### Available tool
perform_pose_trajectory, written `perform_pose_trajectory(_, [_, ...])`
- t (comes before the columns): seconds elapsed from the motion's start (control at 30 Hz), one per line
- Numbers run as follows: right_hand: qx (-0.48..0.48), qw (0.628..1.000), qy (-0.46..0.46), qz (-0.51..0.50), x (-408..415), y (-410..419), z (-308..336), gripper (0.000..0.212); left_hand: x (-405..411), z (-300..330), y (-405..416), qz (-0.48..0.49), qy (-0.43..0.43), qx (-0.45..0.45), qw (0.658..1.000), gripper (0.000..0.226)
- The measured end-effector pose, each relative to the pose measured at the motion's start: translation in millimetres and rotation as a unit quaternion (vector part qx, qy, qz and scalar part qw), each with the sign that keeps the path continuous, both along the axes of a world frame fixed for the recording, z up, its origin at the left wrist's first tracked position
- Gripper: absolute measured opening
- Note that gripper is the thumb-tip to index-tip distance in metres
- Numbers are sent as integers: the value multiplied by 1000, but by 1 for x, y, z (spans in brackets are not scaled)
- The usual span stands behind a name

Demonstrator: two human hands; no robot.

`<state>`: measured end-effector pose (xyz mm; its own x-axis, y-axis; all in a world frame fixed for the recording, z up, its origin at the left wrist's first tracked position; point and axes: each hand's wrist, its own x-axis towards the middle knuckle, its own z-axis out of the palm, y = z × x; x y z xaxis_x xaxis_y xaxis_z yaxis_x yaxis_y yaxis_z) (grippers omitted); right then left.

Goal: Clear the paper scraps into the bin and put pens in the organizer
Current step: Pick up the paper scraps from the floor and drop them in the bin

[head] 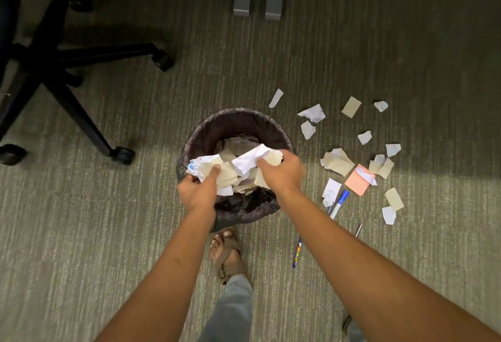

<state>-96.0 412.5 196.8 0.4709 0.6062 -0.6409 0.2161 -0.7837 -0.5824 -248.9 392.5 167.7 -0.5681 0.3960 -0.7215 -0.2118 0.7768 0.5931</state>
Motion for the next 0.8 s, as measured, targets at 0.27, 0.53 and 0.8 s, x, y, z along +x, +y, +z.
perform_pose_trajectory(0.27, [-13, 999, 26, -45, 1, -5, -2, 52, 12, 11, -1, 14, -93, -7, 996, 33])
perform_pose_trajectory(0.53, [36, 995, 12, -97, 55, -40, -4, 18, 57, 16, -8, -171, -31, 25, 985, 16])
perform_pose_trajectory(0.8, [19, 991, -42, -123, 200, -125, -8, 9, 175, 17, -52, -527, 116, 109, 835, 38])
